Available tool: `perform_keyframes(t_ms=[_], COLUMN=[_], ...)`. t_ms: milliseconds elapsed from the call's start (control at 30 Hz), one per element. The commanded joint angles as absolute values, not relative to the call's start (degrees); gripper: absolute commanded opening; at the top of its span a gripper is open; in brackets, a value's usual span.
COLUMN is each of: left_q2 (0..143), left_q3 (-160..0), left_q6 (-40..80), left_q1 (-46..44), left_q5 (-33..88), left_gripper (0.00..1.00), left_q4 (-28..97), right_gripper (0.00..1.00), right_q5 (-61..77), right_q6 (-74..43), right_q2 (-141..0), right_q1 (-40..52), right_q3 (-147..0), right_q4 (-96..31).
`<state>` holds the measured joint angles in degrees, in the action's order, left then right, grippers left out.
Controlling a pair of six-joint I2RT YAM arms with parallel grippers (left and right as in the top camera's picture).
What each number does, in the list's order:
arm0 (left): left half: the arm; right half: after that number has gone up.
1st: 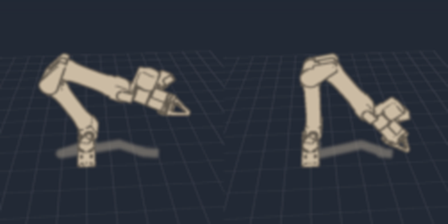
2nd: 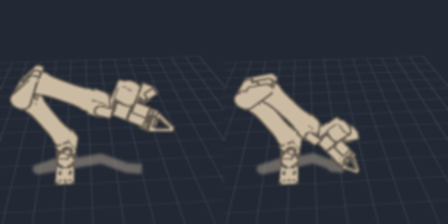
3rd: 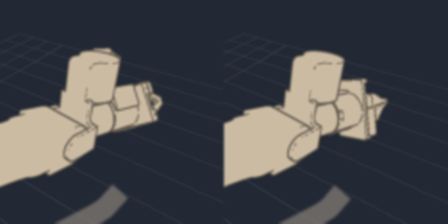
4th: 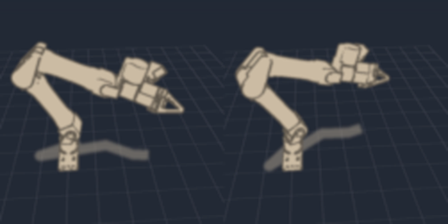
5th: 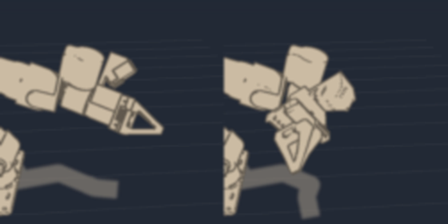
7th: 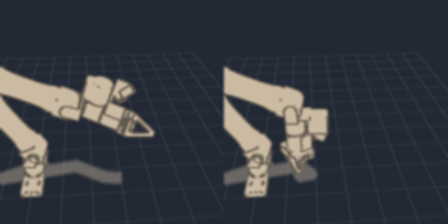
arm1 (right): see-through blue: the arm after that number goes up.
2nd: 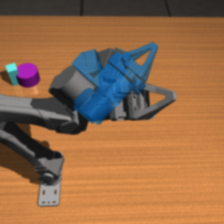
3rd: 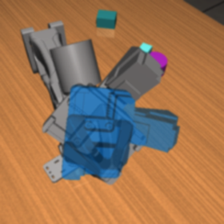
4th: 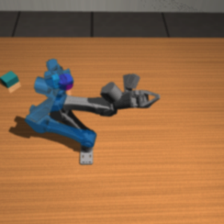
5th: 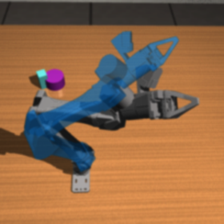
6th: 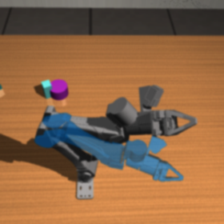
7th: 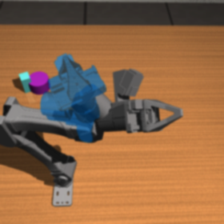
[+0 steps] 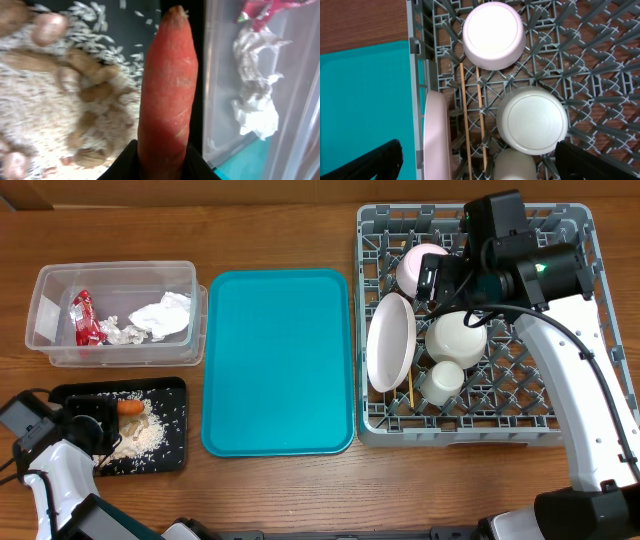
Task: Sort waste into correct bins and load items into the dishwasher
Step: 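Lift the carrot and carry it left to the black rice tray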
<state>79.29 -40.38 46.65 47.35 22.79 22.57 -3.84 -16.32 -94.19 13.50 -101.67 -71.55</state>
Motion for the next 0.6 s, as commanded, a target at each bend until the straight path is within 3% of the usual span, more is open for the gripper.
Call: perform_keyframes(t_ms=[0,367,500,567], left_q2=[79.3,86.0,87.0,87.0], left_q3=[-39.9,-39.9,-39.9,-39.9], left_q6=[48.1,51.0,51.3,51.2], left_q1=[45.9,44.3,44.3,44.3], left_q5=[23.8,23.4,23.4,23.4], left_gripper=[0.11,0.07,0.10,0.20], left_q4=[21.1,19.4,18.2,17.2], right_gripper=[1.00,1.00,1.00,1.00], right_q5=[-4.2,-4.2,-4.2,-4.2], right_q6=[-16.4,-16.3,-16.4,-16.4], right_q2=[-94.3,-94.3,-94.3,-94.3], right_q1=[13.4,13.4,13.4,13.4], right_q3=[-101.6,-101.6,-101.6,-101.6], right_q4=[-71.3,-71.3,-71.3,-71.3])
